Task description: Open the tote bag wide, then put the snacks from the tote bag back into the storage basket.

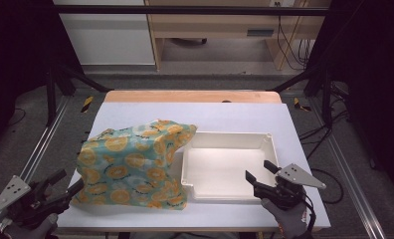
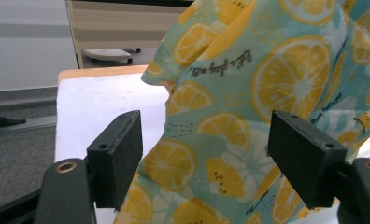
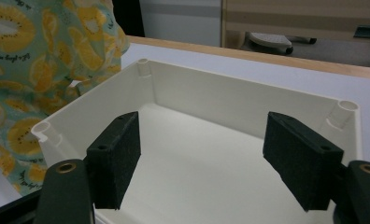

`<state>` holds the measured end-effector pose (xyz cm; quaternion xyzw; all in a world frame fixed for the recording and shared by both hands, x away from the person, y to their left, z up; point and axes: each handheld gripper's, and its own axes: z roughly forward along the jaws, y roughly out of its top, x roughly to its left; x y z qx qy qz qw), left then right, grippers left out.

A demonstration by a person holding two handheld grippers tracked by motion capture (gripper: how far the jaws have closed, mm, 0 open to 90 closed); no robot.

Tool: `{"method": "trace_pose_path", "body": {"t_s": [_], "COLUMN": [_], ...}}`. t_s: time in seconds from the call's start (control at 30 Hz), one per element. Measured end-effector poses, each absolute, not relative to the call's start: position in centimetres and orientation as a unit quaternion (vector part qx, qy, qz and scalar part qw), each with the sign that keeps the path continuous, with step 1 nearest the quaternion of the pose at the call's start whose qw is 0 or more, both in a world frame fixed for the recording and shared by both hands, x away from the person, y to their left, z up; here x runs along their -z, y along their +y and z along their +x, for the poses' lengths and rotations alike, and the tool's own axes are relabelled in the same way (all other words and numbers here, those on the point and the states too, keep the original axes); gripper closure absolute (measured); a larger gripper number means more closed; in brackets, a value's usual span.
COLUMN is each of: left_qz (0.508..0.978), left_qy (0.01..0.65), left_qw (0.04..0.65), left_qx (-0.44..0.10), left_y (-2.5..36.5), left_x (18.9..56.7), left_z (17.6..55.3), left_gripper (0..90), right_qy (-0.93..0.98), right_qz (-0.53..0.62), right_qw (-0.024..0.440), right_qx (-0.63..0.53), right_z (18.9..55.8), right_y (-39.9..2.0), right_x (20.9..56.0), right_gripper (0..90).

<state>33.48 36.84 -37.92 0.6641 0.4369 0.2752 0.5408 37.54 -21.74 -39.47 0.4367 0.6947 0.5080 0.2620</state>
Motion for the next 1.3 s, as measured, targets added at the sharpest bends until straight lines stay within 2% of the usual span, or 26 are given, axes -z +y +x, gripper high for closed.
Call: {"method": "trace_pose_path", "body": {"t_s": [0.3, 0.9, 1.3], "left_qz": [0.655, 0.667, 0.676], "left_qy": [0.433, 0.417, 0.406], "left_qw": [0.553, 0.554, 0.549], "left_qx": [-0.279, -0.273, -0.278], "left_y": [36.5, 35.0, 34.0], "left_x": [37.1, 36.0, 34.7], "left_z": [33.0, 33.4, 33.7], "left_gripper": [25.9, 25.9, 26.1], "right_qy": [0.707, 0.721, 0.724], "right_qz": [0.416, 0.369, 0.358], "right_qw": [0.254, 0.233, 0.222], "right_qx": [-0.513, -0.538, -0.547], "right_z": [38.1, 39.9, 40.1], "right_y": [-19.4, -13.1, -11.3], "right_x": [38.9, 36.1, 35.2], "right_gripper": [28.3, 28.8, 30.3]}}
